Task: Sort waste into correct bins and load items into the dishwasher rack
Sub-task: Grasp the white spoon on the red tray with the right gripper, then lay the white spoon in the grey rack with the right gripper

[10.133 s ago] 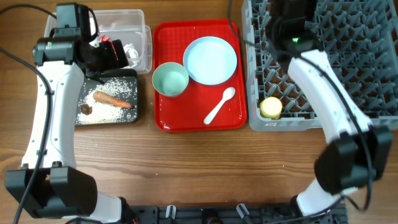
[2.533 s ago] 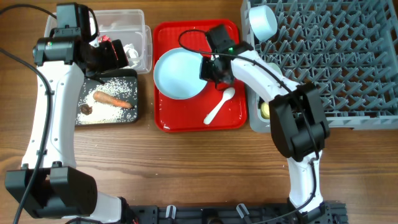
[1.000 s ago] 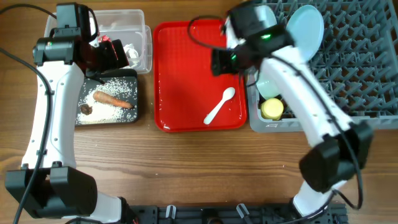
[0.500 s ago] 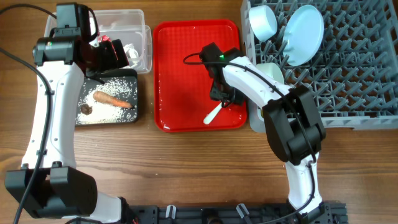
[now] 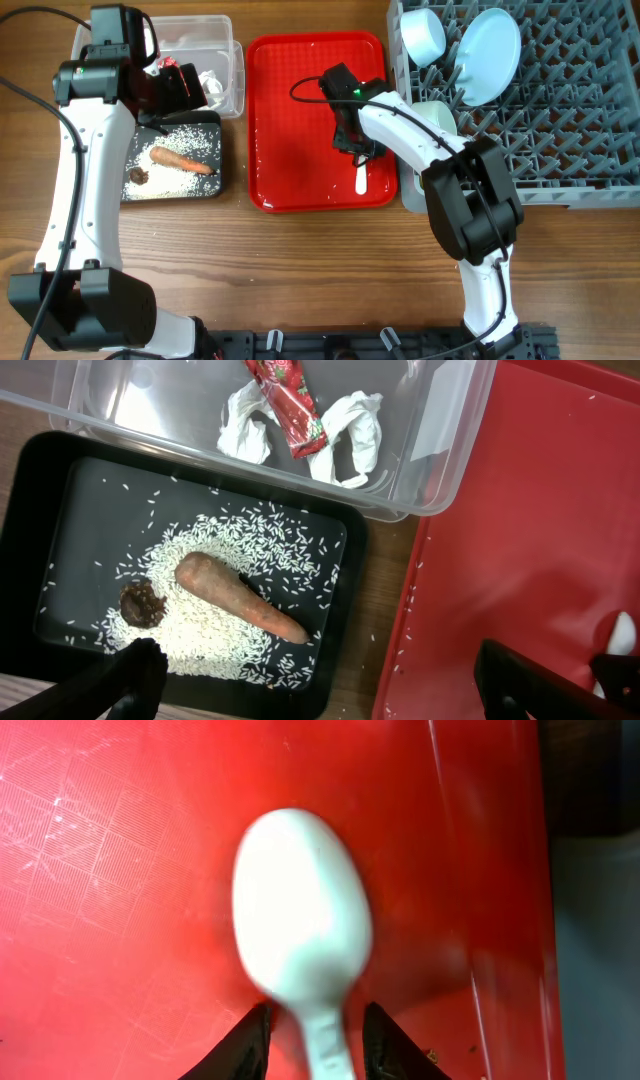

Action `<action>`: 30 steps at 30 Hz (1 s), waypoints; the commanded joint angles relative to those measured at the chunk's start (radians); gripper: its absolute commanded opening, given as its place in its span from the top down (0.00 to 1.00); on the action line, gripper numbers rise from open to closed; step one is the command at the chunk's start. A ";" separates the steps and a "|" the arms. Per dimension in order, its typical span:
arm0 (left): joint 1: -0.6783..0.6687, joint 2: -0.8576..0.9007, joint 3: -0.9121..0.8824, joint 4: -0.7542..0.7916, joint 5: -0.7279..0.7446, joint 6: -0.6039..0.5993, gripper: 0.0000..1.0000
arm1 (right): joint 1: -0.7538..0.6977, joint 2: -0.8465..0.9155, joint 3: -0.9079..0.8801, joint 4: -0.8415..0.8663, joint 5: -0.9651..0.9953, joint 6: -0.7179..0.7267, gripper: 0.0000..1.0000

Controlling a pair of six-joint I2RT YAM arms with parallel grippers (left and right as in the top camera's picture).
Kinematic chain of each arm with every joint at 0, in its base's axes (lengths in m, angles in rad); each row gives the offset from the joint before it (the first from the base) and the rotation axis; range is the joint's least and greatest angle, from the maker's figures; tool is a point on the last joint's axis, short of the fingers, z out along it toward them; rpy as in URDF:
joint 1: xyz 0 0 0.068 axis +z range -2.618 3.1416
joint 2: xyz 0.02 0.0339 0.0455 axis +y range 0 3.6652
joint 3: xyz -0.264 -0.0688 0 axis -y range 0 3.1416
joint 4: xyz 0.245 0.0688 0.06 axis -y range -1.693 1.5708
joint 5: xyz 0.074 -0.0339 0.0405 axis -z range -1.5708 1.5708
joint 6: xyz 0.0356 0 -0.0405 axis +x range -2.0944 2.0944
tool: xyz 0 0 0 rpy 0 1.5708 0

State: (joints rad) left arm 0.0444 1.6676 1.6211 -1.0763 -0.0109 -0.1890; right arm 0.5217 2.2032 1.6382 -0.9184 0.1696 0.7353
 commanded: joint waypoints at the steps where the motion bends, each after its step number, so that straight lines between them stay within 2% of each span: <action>1: 0.006 -0.024 0.014 0.000 -0.009 0.001 0.00 | -0.005 0.017 -0.014 -0.005 0.018 -0.029 0.71; 4: 0.006 -0.024 0.014 0.000 -0.009 0.001 0.00 | -0.005 0.017 -0.014 0.000 0.020 -0.056 0.76; 5: 0.006 -0.024 0.014 0.000 -0.009 0.001 0.00 | -0.005 0.017 -0.014 0.003 0.048 -0.055 0.69; 6: 0.006 -0.024 0.014 0.000 -0.009 0.001 0.00 | -0.005 0.017 -0.014 0.007 0.084 -0.055 0.56; 7: 0.006 -0.024 0.014 0.000 -0.009 0.001 0.00 | -0.005 0.017 -0.014 0.014 0.109 -0.055 0.51; 11: 0.006 -0.024 0.014 0.000 -0.009 0.001 0.00 | -0.018 0.017 -0.025 0.074 0.127 -0.063 0.50; 14: 0.006 -0.024 0.014 0.000 -0.009 0.001 0.00 | -0.022 0.017 -0.076 0.132 0.122 -0.081 0.51; 17: 0.006 -0.024 0.014 0.000 -0.009 0.001 0.00 | -0.022 0.017 -0.092 0.139 0.107 -0.082 0.66; 21: 0.006 -0.024 0.014 0.000 -0.009 0.001 0.00 | -0.022 0.017 -0.092 0.135 0.061 -0.108 0.73; 26: 0.006 -0.024 0.014 0.000 -0.010 0.001 0.00 | -0.022 -0.005 -0.074 0.108 0.056 -0.145 0.74; 30: 0.006 -0.024 0.014 0.000 -0.009 0.001 0.00 | -0.033 -0.112 -0.013 0.063 0.004 -0.214 0.73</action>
State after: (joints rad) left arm 0.0444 1.6676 1.6211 -1.0767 -0.0109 -0.1890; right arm 0.5018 2.1761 1.5909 -0.8368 0.2207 0.5720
